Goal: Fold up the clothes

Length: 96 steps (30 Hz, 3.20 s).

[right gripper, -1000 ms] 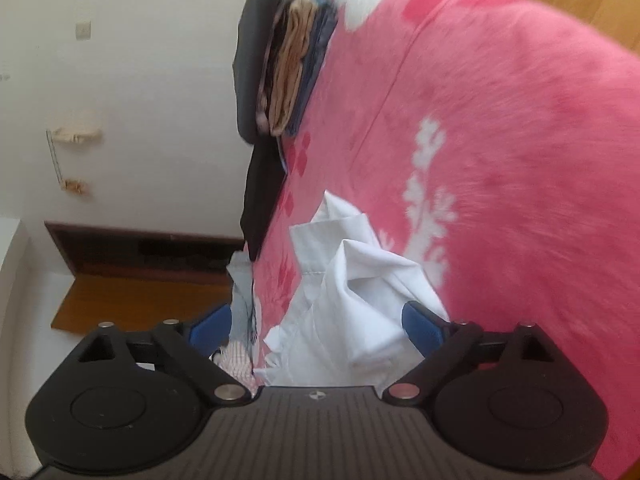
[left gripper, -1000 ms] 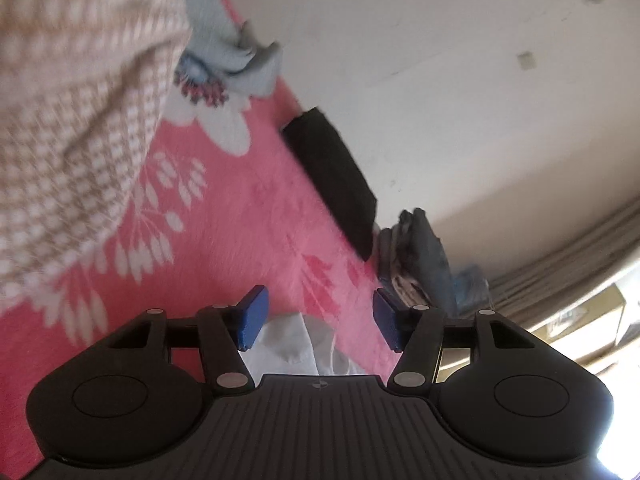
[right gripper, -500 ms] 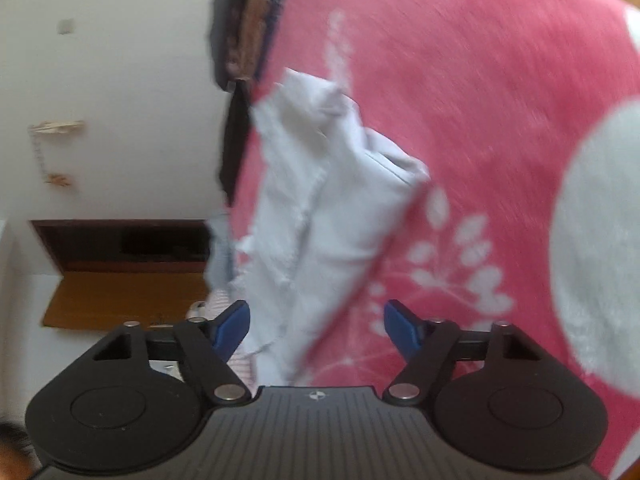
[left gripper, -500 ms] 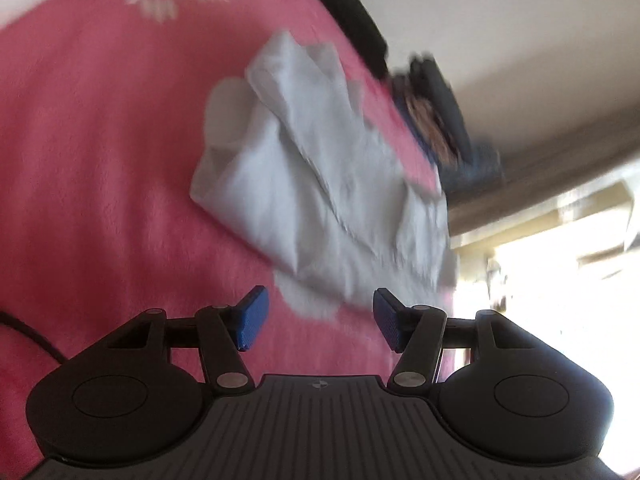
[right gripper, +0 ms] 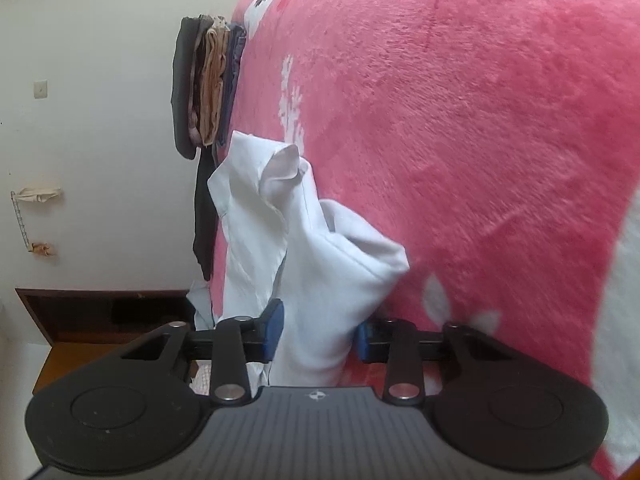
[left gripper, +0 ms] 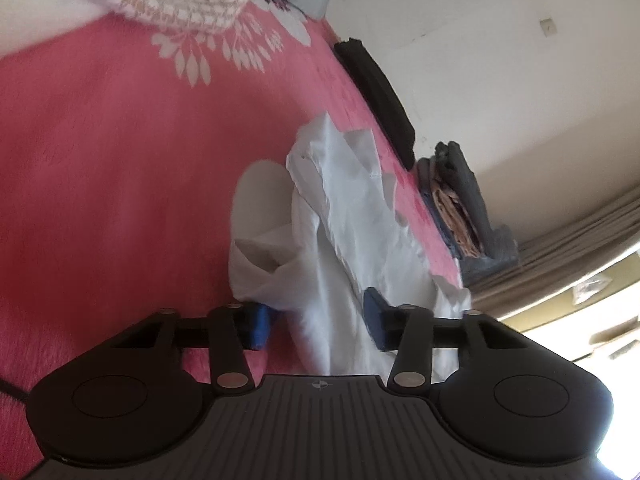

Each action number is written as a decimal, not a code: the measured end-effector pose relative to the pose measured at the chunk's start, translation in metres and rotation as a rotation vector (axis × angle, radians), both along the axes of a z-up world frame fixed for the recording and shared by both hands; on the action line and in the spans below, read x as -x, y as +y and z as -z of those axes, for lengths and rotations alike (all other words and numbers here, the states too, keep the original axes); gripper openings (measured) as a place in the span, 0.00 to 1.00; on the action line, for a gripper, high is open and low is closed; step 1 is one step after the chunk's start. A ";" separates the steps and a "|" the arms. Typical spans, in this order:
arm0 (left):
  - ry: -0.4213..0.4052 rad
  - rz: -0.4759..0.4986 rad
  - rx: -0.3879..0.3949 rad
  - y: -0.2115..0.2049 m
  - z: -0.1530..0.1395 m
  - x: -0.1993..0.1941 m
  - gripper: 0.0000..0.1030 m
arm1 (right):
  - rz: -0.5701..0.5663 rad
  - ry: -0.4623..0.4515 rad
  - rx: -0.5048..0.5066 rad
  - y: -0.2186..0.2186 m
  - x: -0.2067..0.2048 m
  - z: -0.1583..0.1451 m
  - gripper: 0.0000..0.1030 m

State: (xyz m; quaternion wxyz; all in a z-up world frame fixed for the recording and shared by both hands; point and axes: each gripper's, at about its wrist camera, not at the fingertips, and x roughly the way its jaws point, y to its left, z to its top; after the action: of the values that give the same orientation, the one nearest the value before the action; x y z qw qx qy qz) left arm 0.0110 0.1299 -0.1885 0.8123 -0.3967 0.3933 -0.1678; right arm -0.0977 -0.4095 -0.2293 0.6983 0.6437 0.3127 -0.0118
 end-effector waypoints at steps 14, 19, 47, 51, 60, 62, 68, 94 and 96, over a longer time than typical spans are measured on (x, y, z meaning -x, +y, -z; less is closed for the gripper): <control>-0.055 0.050 -0.043 0.002 -0.035 0.024 0.00 | -0.020 -0.024 0.159 0.000 0.011 -0.042 0.01; -0.018 0.127 -0.076 0.018 -0.048 0.057 0.00 | -0.069 0.003 0.158 0.007 0.051 -0.057 0.01; 0.064 0.541 -0.420 0.107 -0.078 0.198 0.48 | -0.507 0.163 0.655 0.036 0.238 -0.171 0.39; 0.038 0.455 -0.366 0.101 -0.073 0.178 0.54 | -0.619 0.003 0.505 0.065 0.198 -0.162 0.39; 0.065 0.357 -0.314 0.102 -0.056 0.149 0.54 | -0.849 0.053 0.219 0.142 0.142 -0.090 0.39; 0.081 0.355 -0.301 0.104 -0.052 0.148 0.54 | -0.877 0.082 0.228 0.149 0.141 -0.083 0.39; 0.089 0.356 -0.263 0.102 -0.044 0.148 0.42 | -0.908 0.105 0.170 0.166 0.138 -0.066 0.42; 0.070 0.137 0.123 0.106 -0.053 0.073 0.35 | -0.616 -0.083 0.007 0.145 0.048 -0.071 0.12; 0.057 0.088 0.140 0.108 -0.052 0.068 0.40 | -0.569 -0.083 -0.025 0.139 0.037 -0.066 0.22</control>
State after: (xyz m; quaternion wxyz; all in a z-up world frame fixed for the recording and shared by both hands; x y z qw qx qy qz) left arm -0.0571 0.2383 -0.1367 0.7627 -0.4396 0.4208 -0.2192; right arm -0.1345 -0.2703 -0.1636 0.6777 0.5388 0.4519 0.2149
